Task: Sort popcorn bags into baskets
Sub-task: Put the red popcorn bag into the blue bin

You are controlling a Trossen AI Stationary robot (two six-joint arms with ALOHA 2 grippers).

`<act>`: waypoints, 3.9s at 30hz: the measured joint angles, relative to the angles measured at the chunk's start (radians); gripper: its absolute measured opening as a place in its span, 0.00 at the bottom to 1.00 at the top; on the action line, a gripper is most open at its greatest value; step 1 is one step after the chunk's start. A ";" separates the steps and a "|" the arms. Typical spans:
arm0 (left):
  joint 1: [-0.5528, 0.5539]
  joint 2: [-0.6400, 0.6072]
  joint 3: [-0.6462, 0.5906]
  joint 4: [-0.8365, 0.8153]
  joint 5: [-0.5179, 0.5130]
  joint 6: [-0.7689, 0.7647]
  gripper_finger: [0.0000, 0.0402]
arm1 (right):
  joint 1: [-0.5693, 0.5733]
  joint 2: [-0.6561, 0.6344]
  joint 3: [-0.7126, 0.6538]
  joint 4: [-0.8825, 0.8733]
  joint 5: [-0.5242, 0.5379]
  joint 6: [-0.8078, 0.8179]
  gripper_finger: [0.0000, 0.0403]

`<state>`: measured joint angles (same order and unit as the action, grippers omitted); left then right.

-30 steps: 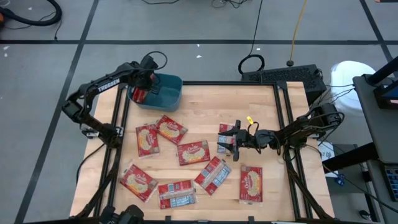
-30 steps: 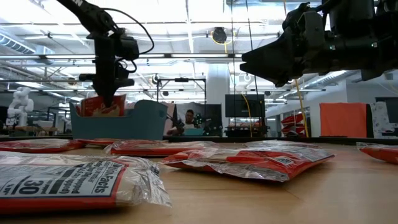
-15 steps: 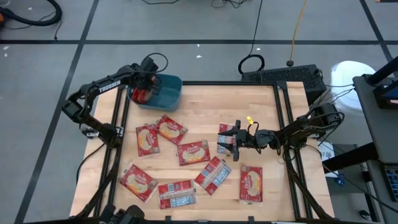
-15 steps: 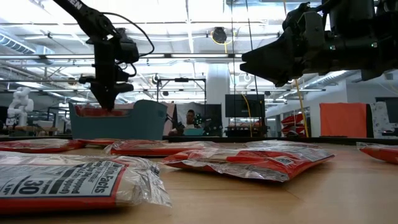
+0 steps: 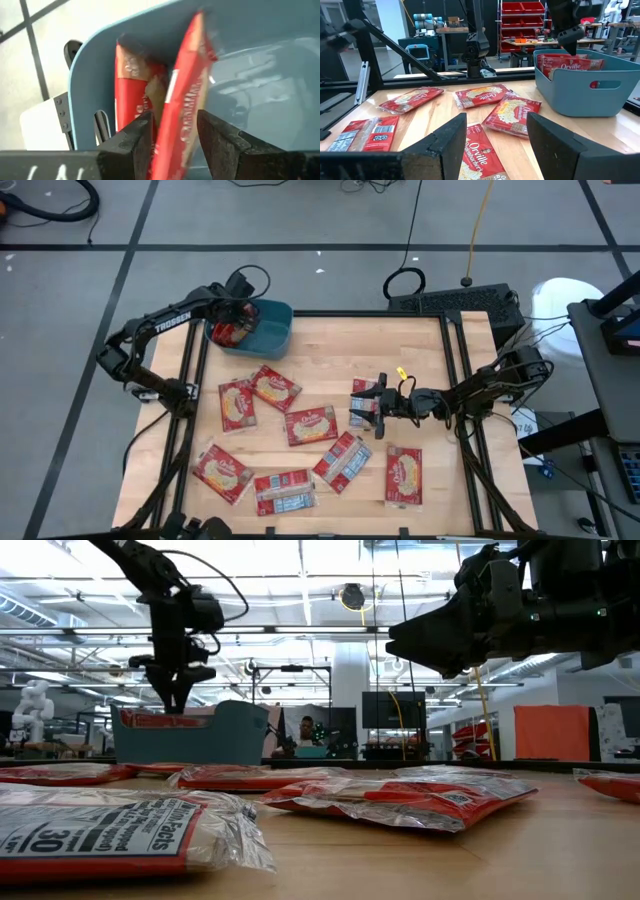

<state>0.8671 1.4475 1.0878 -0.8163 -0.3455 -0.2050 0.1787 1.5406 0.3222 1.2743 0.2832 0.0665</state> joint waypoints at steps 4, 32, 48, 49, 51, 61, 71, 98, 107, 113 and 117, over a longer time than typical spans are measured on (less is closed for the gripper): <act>-0.051 -0.058 0.000 0.010 -0.030 -0.001 0.40 | 0.000 0.000 0.000 0.000 0.001 0.000 0.50; -0.112 0.355 -0.001 0.242 0.085 0.064 0.18 | 0.000 0.000 0.000 0.000 0.007 0.042 0.50; -0.066 0.360 -0.001 0.272 -0.118 0.065 0.18 | 0.000 0.000 0.000 0.000 0.005 0.048 0.50; -0.062 0.360 -0.001 0.270 -0.121 0.065 0.18 | 0.000 0.000 0.000 0.000 0.005 0.051 0.50; -0.056 0.360 -0.001 0.267 -0.145 0.065 0.18 | 0.000 0.000 0.000 0.000 0.003 0.052 0.50; -0.056 0.360 -0.001 0.247 -0.271 0.079 0.18 | 0.000 0.000 0.000 -0.004 0.001 0.052 0.50; -0.062 0.360 -0.001 0.214 -0.294 0.081 0.18 | 0.000 0.000 0.000 -0.029 0.000 0.052 0.50; -0.416 -0.126 -0.055 0.329 -0.004 0.159 0.18 | 0.000 0.000 0.000 -0.046 0.057 0.199 0.50; -0.836 -0.340 -0.320 0.590 -0.003 0.076 0.18 | 0.071 0.000 0.001 -0.084 0.196 0.327 0.50; -1.095 -0.384 -0.459 0.794 -0.048 0.042 0.18 | 0.182 0.001 0.059 -0.233 0.378 0.360 0.50; -1.221 -0.370 -0.526 0.900 -0.104 0.033 0.18 | 0.235 0.001 0.116 -0.316 0.426 0.359 0.50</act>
<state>-0.3544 1.0775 0.5617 0.0833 -0.4495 -0.1717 0.4137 1.5414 0.4382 0.9585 0.7090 0.4254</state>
